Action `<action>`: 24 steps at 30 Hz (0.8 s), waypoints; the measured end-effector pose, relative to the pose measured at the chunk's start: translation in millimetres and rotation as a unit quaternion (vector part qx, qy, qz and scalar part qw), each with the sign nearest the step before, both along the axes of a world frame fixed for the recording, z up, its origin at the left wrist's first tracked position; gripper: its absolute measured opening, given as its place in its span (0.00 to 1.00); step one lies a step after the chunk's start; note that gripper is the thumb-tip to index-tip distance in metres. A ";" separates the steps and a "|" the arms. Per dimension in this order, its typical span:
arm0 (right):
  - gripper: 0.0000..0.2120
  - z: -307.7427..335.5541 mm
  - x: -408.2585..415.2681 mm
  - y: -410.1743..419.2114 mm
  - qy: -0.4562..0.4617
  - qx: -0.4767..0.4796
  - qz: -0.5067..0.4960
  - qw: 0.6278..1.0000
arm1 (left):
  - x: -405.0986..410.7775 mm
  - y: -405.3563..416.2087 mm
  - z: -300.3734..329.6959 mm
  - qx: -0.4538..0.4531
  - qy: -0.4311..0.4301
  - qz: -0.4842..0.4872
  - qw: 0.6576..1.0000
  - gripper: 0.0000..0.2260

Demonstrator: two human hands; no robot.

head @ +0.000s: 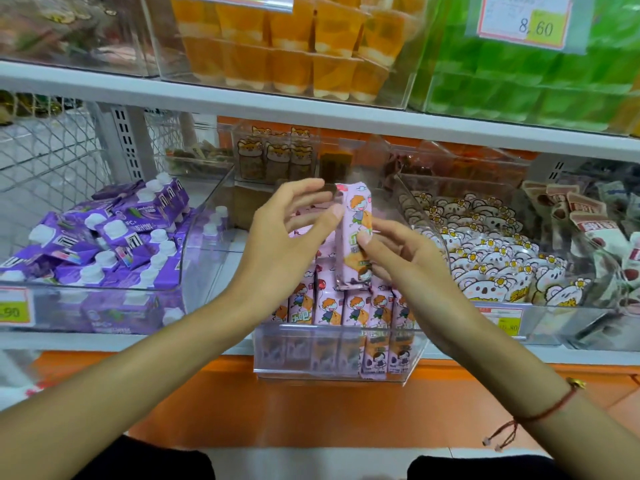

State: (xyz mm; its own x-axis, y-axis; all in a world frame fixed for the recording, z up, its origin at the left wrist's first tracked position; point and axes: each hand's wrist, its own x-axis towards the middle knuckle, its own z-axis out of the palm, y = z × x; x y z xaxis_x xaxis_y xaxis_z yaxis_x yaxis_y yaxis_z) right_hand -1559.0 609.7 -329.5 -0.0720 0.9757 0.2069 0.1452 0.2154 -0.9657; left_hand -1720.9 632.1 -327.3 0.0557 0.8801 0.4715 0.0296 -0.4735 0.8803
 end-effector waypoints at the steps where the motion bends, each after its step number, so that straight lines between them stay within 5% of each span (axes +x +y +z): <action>1: 0.14 -0.9 -0.8 0.9 0.023 -0.020 -0.003 1.000 | -0.2 -0.1 -2.2 -0.002 0.010 0.002 1.000 0.13; 7: 0.14 -0.1 -8.6 0.6 0.122 -0.058 -0.028 0.991 | 7.2 -10.5 -14.1 -0.015 0.076 -0.031 0.997 0.21; 17: 0.13 1.5 3.8 -0.6 0.096 -0.042 0.015 0.994 | 8.3 -7.4 -17.0 0.024 0.127 -0.037 0.991 0.13; 24: 0.17 0.3 4.8 -1.7 0.080 0.008 -0.088 0.993 | 7.1 -8.6 -18.4 0.124 0.226 0.050 0.965 0.20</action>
